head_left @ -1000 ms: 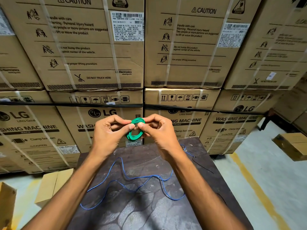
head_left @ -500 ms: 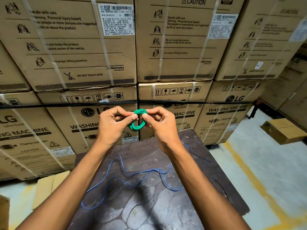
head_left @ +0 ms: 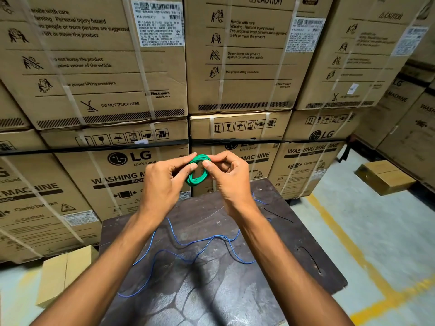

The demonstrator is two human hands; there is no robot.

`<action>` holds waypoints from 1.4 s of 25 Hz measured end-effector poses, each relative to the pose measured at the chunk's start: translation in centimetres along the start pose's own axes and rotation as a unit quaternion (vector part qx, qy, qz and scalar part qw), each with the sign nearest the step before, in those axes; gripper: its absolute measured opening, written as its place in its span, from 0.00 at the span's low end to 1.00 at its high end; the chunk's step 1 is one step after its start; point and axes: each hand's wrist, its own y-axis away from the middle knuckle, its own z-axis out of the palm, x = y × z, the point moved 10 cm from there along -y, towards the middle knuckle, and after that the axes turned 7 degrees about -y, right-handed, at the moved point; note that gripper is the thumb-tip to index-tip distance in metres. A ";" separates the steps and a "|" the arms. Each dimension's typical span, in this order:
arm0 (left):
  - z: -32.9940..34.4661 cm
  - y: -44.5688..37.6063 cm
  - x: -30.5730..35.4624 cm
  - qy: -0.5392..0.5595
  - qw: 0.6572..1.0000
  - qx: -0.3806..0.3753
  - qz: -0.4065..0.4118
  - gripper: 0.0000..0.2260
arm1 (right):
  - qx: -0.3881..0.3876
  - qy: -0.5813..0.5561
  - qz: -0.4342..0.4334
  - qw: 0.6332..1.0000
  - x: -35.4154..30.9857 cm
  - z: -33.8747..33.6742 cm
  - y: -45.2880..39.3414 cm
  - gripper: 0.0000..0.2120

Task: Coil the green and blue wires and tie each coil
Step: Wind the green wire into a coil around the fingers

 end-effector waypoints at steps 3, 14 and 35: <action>-0.2 0.7 0.9 -0.093 0.994 -0.013 0.056 0.14 | -0.005 0.007 0.007 1.000 0.1 0.3 0.4 0.06; 0.6 0.0 -2.6 -0.179 0.964 -0.194 -0.005 0.19 | -0.018 0.029 0.004 0.999 0.2 1.6 1.3 0.04; 4.4 2.7 -2.4 0.307 0.903 -0.206 -0.221 0.15 | -0.053 0.029 0.013 0.998 -0.1 0.9 0.7 0.05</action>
